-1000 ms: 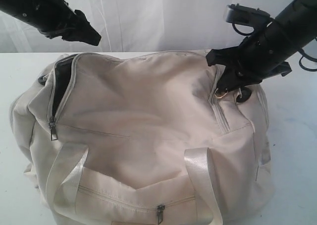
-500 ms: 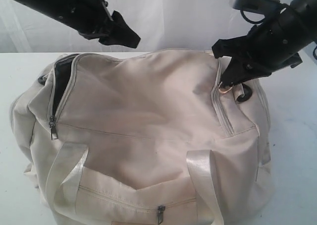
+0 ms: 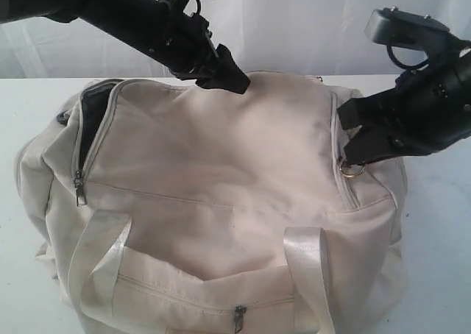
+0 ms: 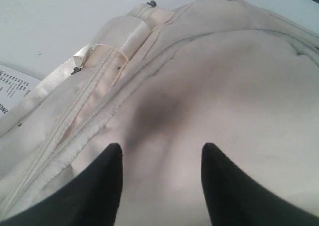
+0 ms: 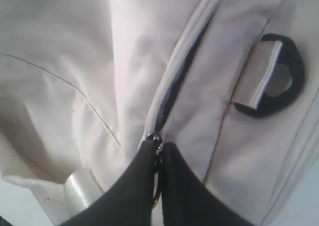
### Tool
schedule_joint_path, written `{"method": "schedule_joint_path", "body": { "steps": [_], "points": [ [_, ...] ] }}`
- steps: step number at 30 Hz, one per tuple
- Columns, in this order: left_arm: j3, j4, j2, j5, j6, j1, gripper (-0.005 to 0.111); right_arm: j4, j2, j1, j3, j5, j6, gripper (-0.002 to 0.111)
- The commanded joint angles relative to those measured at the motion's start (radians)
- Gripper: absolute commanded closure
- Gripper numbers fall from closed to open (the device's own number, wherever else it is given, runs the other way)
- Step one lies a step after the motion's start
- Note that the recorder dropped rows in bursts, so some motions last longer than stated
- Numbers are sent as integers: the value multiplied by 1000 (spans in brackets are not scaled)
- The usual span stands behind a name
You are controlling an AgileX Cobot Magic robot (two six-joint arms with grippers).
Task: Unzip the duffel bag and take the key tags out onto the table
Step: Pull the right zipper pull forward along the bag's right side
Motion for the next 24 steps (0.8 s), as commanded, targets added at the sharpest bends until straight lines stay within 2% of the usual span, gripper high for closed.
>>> {"method": "schedule_joint_path", "body": {
  "steps": [1,10,18,24],
  "points": [
    [-7,-21,-5,5,0,-4,53,7,-88,-1,37,68,-8,108],
    [-7,-21,-5,22,0,-4,53,2,-215,-1,164,105,-14,108],
    [-7,12,-17,109,-7,-4,53,2,-228,-1,221,74,-37,108],
    [-7,72,-50,153,-35,-4,53,20,-228,-1,231,50,-167,106]
  ]
}}
